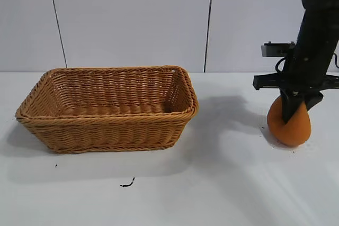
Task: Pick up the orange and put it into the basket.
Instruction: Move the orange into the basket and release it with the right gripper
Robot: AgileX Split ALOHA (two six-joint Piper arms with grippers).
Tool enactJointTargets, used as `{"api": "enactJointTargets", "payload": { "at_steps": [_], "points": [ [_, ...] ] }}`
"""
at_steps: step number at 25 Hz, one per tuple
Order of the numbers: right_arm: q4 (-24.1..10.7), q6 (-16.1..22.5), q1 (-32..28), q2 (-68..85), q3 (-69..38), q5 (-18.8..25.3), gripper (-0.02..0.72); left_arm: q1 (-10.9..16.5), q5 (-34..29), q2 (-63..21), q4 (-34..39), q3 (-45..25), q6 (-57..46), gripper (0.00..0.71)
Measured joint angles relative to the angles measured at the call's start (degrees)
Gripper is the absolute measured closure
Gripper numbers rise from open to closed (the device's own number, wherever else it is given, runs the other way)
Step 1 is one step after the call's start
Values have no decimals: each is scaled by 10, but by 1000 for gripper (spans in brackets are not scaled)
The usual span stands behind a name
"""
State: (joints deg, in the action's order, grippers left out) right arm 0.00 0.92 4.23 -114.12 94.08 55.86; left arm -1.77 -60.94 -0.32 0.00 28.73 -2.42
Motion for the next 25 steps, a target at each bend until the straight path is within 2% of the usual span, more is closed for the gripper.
{"api": "enactJointTargets", "payload": {
  "at_steps": [5,9,13,16,25],
  "points": [
    [0,0,0,3,74,37,654,0,0,0,0,0,0,44],
    [0,0,7,3,92,37,654,0,1,0,0,0,0,44],
    [0,0,53,2,96,36,654,0,0,0,0,0,0,44],
    [0,0,104,2,96,17,654,0,0,0,0,0,0,44],
    [11,16,258,-13,97,-84,654,0,0,0,0,0,0,44]
  ]
}}
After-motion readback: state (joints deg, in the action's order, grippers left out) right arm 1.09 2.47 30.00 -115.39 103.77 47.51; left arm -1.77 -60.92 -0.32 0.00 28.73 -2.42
